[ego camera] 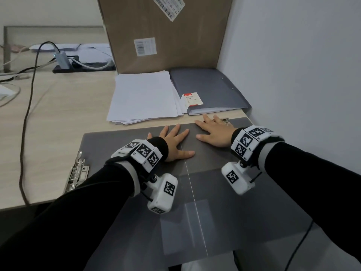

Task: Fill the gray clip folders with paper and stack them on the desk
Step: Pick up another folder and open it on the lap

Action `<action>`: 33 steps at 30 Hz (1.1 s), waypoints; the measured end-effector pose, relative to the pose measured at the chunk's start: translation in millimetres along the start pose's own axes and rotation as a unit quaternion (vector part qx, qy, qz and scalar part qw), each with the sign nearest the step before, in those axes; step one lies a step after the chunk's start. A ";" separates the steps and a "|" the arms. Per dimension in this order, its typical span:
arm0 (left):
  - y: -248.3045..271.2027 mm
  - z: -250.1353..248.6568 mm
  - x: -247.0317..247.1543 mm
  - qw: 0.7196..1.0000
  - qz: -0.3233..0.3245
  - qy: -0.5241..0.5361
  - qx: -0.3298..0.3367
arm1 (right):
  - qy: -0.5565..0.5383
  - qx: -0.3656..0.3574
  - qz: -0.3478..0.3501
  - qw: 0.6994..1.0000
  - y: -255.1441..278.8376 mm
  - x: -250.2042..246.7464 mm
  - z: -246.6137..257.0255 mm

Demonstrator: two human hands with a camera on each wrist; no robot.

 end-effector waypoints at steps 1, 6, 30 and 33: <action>0.2 -0.2 -0.2 1.000 0.000 -0.001 0.000 | -0.005 0.000 0.002 1.000 1.2 0.6 0.0; 1.5 -0.9 -0.7 1.000 0.000 -0.004 0.004 | -0.091 -0.010 -0.017 0.996 12.1 -1.3 3.2; 1.5 1.2 -1.9 0.999 -0.024 0.040 0.012 | -0.198 0.183 -0.057 0.961 43.3 -14.2 -83.8; 3.6 0.0 -2.0 0.998 -0.025 0.055 0.010 | -0.248 0.179 -0.076 0.949 46.5 -11.6 -83.8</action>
Point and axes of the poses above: each hand's wrist, its own y-axis away from the middle knuckle, its own x-axis out of the palm, z = x × y, the point moved 6 cm from there along -y, towards the middle knuckle, and after that the axes turned 1 degree about -z, right-handed, at the moved point
